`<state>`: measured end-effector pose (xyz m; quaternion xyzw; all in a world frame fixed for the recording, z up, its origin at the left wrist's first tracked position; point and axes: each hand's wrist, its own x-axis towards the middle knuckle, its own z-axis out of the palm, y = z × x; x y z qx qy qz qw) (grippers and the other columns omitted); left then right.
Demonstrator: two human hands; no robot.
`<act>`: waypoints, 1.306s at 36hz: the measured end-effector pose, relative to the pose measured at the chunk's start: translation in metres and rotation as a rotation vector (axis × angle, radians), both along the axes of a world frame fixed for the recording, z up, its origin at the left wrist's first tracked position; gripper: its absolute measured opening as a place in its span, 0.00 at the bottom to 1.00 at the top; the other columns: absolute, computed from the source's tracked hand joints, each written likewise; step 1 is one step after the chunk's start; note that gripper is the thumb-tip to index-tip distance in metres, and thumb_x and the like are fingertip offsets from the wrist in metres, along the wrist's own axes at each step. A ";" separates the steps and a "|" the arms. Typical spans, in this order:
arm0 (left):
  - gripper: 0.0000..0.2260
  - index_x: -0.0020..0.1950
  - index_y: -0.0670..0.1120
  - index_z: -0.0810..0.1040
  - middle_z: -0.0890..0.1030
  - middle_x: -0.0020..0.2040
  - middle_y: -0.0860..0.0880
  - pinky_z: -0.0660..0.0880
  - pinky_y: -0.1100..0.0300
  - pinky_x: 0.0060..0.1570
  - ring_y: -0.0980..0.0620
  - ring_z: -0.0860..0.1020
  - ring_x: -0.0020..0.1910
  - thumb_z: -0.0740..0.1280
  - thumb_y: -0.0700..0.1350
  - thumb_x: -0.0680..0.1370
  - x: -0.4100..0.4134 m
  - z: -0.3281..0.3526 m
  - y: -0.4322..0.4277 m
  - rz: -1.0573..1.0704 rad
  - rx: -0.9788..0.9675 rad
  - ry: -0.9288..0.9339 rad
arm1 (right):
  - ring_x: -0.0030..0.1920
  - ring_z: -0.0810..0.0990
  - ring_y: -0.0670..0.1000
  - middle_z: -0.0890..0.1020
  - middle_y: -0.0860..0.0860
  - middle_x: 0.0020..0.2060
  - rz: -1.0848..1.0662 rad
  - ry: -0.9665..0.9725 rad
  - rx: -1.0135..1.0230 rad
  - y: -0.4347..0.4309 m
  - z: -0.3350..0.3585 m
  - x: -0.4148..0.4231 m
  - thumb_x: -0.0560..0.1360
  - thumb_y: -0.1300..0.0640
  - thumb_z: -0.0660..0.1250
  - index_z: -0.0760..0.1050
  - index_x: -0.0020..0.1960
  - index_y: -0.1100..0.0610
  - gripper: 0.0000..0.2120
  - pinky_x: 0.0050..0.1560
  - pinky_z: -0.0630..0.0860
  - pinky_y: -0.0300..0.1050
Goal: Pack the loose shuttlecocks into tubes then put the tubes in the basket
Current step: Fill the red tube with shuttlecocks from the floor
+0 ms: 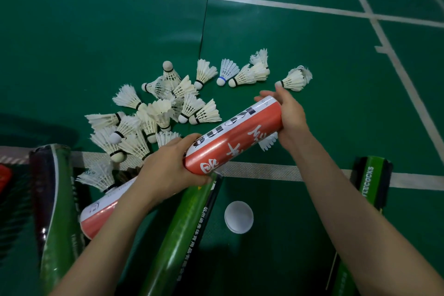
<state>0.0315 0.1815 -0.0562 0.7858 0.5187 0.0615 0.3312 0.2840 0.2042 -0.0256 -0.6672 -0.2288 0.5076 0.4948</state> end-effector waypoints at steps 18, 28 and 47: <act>0.40 0.76 0.57 0.54 0.77 0.57 0.54 0.79 0.57 0.47 0.57 0.80 0.47 0.73 0.54 0.70 0.026 0.018 0.017 -0.105 -0.367 -0.133 | 0.45 0.85 0.54 0.85 0.55 0.47 -0.151 0.315 -0.074 0.007 -0.006 -0.017 0.73 0.46 0.69 0.72 0.57 0.58 0.20 0.51 0.80 0.55; 0.34 0.66 0.57 0.69 0.75 0.57 0.53 0.76 0.55 0.54 0.55 0.75 0.54 0.76 0.59 0.63 0.005 -0.005 -0.001 0.147 -0.152 -0.323 | 0.48 0.83 0.56 0.83 0.56 0.49 -0.278 0.359 -0.115 0.015 -0.007 0.008 0.70 0.45 0.73 0.68 0.63 0.59 0.29 0.55 0.78 0.60; 0.56 0.75 0.55 0.44 0.47 0.67 0.63 0.53 0.51 0.75 0.58 0.49 0.73 0.77 0.58 0.57 0.052 0.013 -0.020 0.346 -0.171 -0.710 | 0.44 0.85 0.56 0.84 0.58 0.48 -0.207 0.316 -0.160 0.021 -0.015 -0.016 0.72 0.53 0.73 0.66 0.66 0.60 0.28 0.42 0.82 0.56</act>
